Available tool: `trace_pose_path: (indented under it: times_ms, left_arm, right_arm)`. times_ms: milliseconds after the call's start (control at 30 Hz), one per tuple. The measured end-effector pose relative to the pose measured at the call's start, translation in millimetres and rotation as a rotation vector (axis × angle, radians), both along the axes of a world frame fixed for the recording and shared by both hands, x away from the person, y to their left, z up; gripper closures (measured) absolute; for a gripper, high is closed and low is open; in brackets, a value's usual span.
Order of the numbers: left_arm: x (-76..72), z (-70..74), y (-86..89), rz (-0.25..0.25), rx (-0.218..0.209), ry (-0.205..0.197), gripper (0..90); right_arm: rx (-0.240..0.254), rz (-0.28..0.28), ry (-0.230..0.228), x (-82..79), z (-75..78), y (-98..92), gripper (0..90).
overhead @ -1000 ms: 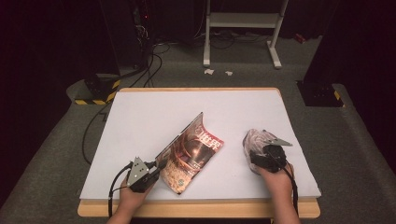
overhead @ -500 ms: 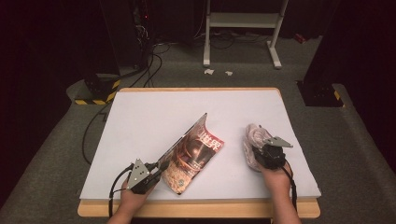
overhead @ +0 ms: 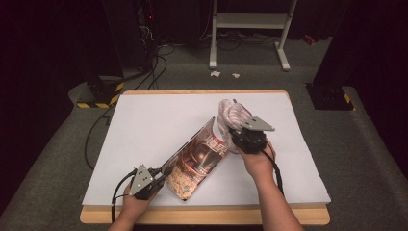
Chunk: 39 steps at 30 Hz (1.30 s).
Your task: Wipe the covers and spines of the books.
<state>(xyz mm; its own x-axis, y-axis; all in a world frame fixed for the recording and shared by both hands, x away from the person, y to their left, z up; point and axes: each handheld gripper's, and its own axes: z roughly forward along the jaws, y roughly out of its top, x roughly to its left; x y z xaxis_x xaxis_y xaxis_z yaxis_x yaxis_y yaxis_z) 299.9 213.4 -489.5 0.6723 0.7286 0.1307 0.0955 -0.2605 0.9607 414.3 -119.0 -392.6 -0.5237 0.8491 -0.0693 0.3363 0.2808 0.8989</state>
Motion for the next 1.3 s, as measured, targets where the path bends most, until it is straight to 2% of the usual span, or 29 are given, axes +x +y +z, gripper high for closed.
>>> trace_pose_path:
  times_ms: [33,100,133,167,267,333,400,433,567,600,633,667,700,733,767,967,1000,1167,1300]
  left_arm:
    - [-0.3,0.1,0.8,-0.009,0.003,-0.004,82.7]
    - [-0.4,0.2,1.1,-0.013,0.006,-0.006,82.8]
    - [-0.8,0.1,0.7,-0.015,0.005,-0.015,82.9]
    - [-1.1,0.4,0.9,-0.018,0.009,-0.017,83.0]
    - [-1.5,0.7,0.5,-0.022,0.013,-0.026,83.0]
    - [-0.8,0.3,-0.2,-0.019,0.029,-0.019,83.1]
    - [-0.4,-0.3,-0.4,-0.018,0.030,-0.015,83.1]
    - [-0.1,-0.6,-0.4,-0.016,0.027,-0.013,83.0]
    - [1.5,-0.7,-0.2,-0.011,0.026,-0.013,83.1]
    - [1.6,-0.6,-0.2,-0.011,0.027,-0.012,83.1]
    - [1.3,-0.7,-0.7,-0.009,0.027,-0.014,83.1]
    - [1.3,-0.7,-0.7,-0.009,0.027,-0.014,83.1]
    - [1.1,-0.6,-1.0,-0.009,0.026,-0.014,83.1]
    - [1.0,-0.6,-1.3,-0.008,0.025,-0.014,83.1]
    - [1.1,-0.7,-1.6,-0.008,0.025,-0.014,83.1]
    - [0.9,-1.4,-2.6,0.002,0.030,-0.015,83.3]
    - [0.7,-1.5,-3.0,0.003,0.033,-0.016,83.3]
    - [-0.1,-1.8,-4.0,0.011,0.046,-0.022,83.4]
    - [-0.2,-1.9,-5.3,0.014,0.047,-0.023,83.4]
  right_arm:
    - [-0.018,0.019,-0.008,6.6,2.2,14.3,67.2]
    - [-0.035,0.029,-0.013,10.4,2.9,20.8,67.2]
    - [-0.067,0.035,-0.014,18.7,2.4,32.6,67.2]
    - [-0.077,0.035,-0.010,23.1,1.0,37.7,67.2]
    - [-0.101,0.037,-0.002,31.3,-2.7,45.0,67.2]
    - [-0.118,0.055,0.032,37.8,-10.4,53.8,67.3]
    - [-0.112,0.068,0.041,36.5,-11.9,56.8,67.4]
    - [-0.111,0.089,0.043,34.0,-12.9,59.8,67.3]
    - [-0.100,0.199,0.034,6.2,-11.6,81.2,67.3]
    - [-0.100,0.199,0.034,6.2,-11.6,81.2,67.3]
    - [-0.094,0.248,0.029,-9.0,-9.7,91.3,67.2]
    - [-0.094,0.248,0.029,-9.0,-9.7,91.3,67.2]
    - [-0.094,0.271,0.024,-17.0,-8.5,96.4,67.2]
    - [-0.096,0.312,0.011,-32.3,-6.7,106.5,67.2]
    - [-0.096,0.312,0.011,-32.3,-6.7,106.5,67.2]
    - [-0.072,0.394,0.003,-67.4,-3.8,129.4,67.2]
    - [-0.060,0.411,0.013,-74.7,-2.6,134.7,67.2]
    - [-0.070,0.450,0.007,-87.3,-1.0,144.2,67.1]
    - [-0.087,0.431,-0.005,-84.7,-1.8,142.7,67.2]
